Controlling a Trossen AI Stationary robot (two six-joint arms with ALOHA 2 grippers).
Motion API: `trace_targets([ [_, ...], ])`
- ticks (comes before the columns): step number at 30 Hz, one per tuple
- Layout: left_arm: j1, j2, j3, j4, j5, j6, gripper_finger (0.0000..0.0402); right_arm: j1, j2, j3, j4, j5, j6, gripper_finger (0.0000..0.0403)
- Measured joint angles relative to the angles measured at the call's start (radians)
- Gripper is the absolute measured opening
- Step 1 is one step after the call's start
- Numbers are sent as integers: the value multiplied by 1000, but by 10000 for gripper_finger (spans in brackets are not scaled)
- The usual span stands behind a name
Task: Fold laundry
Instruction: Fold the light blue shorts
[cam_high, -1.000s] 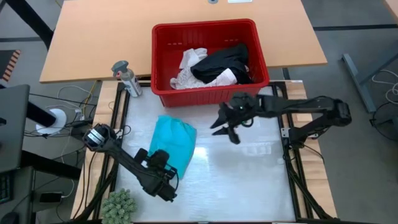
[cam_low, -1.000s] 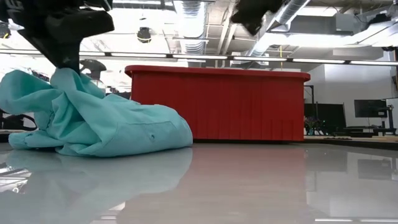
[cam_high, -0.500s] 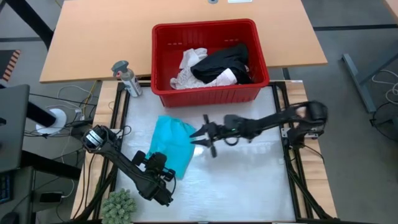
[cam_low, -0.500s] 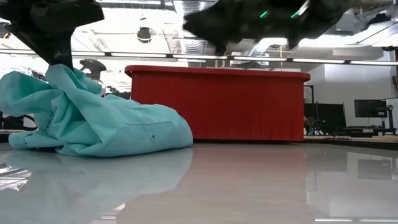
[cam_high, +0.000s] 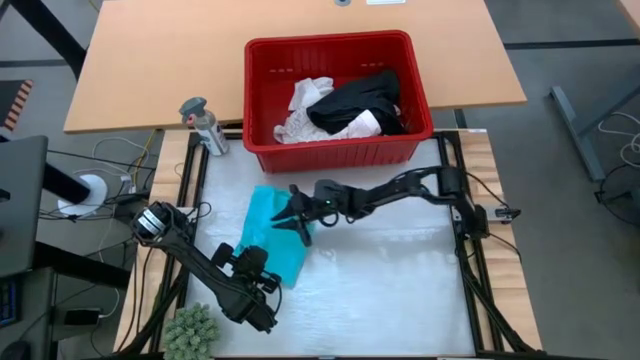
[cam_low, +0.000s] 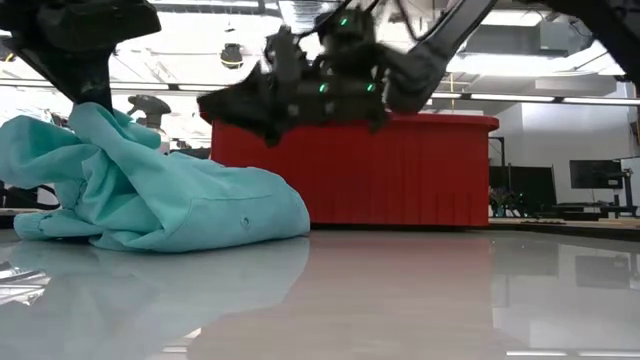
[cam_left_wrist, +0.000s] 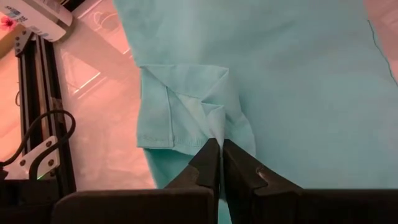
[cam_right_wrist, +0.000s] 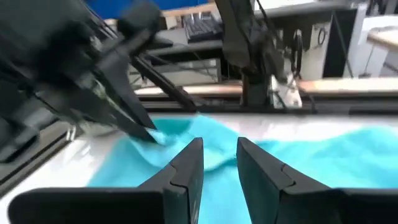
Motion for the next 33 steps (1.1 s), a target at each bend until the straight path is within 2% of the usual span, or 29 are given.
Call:
trace_targets([
  [11, -49, 0, 0, 0, 24, -45, 0, -17, 169, 127, -14, -56, 78, 122],
  [19, -89, 0, 0, 0, 95, -66, 0, -25, 167, 129, -58, -57, 63, 122],
  [33, -109, 0, -5, 0, 125, -38, 0, -32, 165, 129, -122, -52, 44, 122],
])
